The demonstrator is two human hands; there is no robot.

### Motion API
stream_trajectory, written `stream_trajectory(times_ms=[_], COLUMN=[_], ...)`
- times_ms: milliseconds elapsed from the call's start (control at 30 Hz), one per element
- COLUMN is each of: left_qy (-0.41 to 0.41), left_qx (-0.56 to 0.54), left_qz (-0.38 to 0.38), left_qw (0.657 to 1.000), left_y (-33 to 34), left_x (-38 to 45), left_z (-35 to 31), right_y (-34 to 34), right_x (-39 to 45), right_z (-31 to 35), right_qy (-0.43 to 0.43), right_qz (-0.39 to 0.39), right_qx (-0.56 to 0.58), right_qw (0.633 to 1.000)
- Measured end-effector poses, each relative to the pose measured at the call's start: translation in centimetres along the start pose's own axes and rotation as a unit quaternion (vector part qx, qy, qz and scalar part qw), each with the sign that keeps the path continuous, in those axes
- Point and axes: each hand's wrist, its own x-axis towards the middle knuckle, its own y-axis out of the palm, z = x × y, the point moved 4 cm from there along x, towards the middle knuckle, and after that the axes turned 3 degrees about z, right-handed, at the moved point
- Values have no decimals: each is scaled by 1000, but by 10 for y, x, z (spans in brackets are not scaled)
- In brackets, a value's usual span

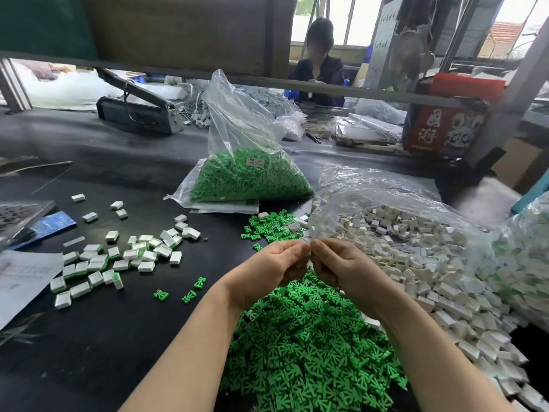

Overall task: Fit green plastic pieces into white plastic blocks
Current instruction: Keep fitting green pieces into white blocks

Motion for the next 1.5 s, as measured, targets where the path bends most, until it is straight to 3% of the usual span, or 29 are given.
stream_trajectory(times_ms=[100, 200, 433, 800, 933, 1067, 1333, 1500], left_qy=[28, 40, 54, 54, 94, 142, 172, 176], left_qx=[-37, -61, -69, -47, -30, -37, -77, -58], left_qz=[-17, -25, -60, -101, -160, -206, -207, -190], left_qw=[999, 997, 994, 992, 982, 967, 960, 964], left_y=[0, 1, -3, -6, -8, -17, -20, -18], left_x=[-1, 0, 2, 4, 5, 4, 3, 2], left_z=[-4, -5, -4, -5, -8, -10, -10, -12], right_y=[5, 8, 0, -9, -10, -8, 5, 8], right_x=[2, 4, 7, 2, 2, 1, 4, 5], right_z=[4, 5, -3, 8, 9, 10, 5, 6], right_qy=[-18, -32, -18, -125, -134, -129, -21, -27], right_qz=[2, 0, -63, -140, -171, -159, -48, -41], right_qx=[76, 80, 144, 93, 58, 55, 205, 246], right_qw=[997, 996, 987, 978, 974, 977, 977, 968])
